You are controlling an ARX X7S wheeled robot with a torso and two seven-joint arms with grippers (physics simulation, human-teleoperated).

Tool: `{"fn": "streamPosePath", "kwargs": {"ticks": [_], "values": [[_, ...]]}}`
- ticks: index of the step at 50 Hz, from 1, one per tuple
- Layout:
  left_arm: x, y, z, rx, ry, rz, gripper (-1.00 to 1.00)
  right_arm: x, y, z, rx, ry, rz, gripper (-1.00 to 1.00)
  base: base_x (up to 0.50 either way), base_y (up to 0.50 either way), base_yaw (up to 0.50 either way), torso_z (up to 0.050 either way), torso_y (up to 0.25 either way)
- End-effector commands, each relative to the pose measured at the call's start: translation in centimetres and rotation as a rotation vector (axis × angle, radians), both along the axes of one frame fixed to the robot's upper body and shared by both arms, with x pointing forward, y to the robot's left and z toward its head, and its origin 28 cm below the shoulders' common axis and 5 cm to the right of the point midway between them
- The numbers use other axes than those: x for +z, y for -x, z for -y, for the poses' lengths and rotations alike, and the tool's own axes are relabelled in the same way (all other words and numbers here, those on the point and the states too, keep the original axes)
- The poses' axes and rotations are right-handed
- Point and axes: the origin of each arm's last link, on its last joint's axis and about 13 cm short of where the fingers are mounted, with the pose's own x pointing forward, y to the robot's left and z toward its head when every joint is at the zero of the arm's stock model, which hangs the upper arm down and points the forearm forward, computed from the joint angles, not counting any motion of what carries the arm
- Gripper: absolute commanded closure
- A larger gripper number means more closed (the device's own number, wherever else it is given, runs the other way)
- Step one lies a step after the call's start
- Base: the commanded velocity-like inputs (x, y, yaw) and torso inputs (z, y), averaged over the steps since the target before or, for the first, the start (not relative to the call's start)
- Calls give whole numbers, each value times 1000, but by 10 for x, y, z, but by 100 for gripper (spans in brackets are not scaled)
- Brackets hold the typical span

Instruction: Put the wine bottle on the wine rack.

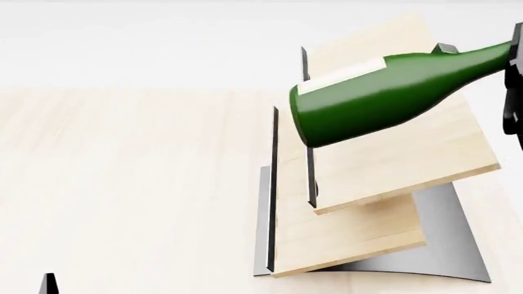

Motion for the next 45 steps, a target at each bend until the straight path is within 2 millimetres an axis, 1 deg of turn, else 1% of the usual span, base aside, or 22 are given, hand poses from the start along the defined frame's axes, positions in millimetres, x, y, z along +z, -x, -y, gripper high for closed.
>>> {"fn": "streamPosePath", "kwargs": {"ticks": [1,9,16,45], "values": [[-1,0,0,-1,-1,-2,-100,-1,1,4,-24,29,41,100,0,0,0,0,0],[-2,-1,1,-3,-3,-4,-100,-2,1,4,-22,32,41,100,0,0,0,0,1],[-2,-1,1,-3,-3,-4,-100,-10,-2,5,-24,30,22,100,0,0,0,2,0],[-2,0,2,-6,-5,-4,-100,-18,-2,4,-18,37,14,100,0,0,0,0,1]]}}
